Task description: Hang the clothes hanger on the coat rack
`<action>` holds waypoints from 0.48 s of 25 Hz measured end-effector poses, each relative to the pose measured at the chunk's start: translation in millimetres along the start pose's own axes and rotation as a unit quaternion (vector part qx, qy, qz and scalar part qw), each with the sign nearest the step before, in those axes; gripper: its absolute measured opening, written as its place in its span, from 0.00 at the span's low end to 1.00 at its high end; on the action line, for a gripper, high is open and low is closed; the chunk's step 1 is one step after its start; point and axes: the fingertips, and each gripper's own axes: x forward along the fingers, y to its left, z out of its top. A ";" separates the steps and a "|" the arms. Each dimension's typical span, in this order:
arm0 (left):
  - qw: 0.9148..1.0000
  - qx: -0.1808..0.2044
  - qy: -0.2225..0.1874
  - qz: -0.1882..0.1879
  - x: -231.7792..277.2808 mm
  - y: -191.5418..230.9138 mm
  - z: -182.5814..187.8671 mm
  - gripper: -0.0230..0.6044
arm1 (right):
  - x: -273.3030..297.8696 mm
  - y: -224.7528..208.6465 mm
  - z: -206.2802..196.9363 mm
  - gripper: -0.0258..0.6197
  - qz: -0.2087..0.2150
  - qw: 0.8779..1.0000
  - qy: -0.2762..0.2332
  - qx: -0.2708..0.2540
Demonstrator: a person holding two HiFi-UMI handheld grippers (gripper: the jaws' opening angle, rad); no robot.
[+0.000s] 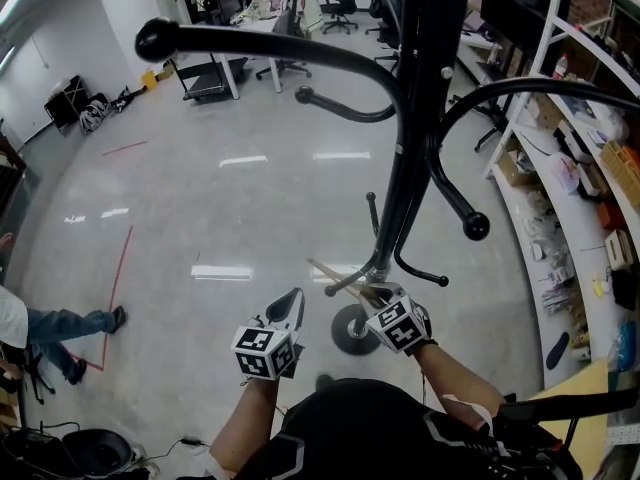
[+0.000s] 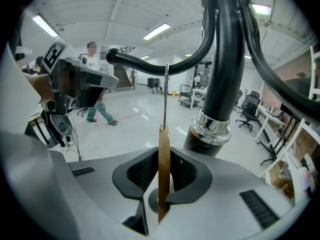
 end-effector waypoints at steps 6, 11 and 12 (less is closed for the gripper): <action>1.000 -0.003 0.001 0.007 -6.1 0.2 -4.7 0.04 | -0.2 0.1 0.5 0.13 0.001 1.000 0.000 0.005; 1.000 -0.003 0.001 0.011 -10.4 -0.7 -5.9 0.04 | 0.2 -2.0 1.0 0.13 0.001 1.000 -0.001 0.007; 1.000 -0.003 0.001 0.012 -11.4 -0.6 -5.6 0.04 | 0.5 -2.2 1.6 0.13 0.001 1.000 -0.001 0.007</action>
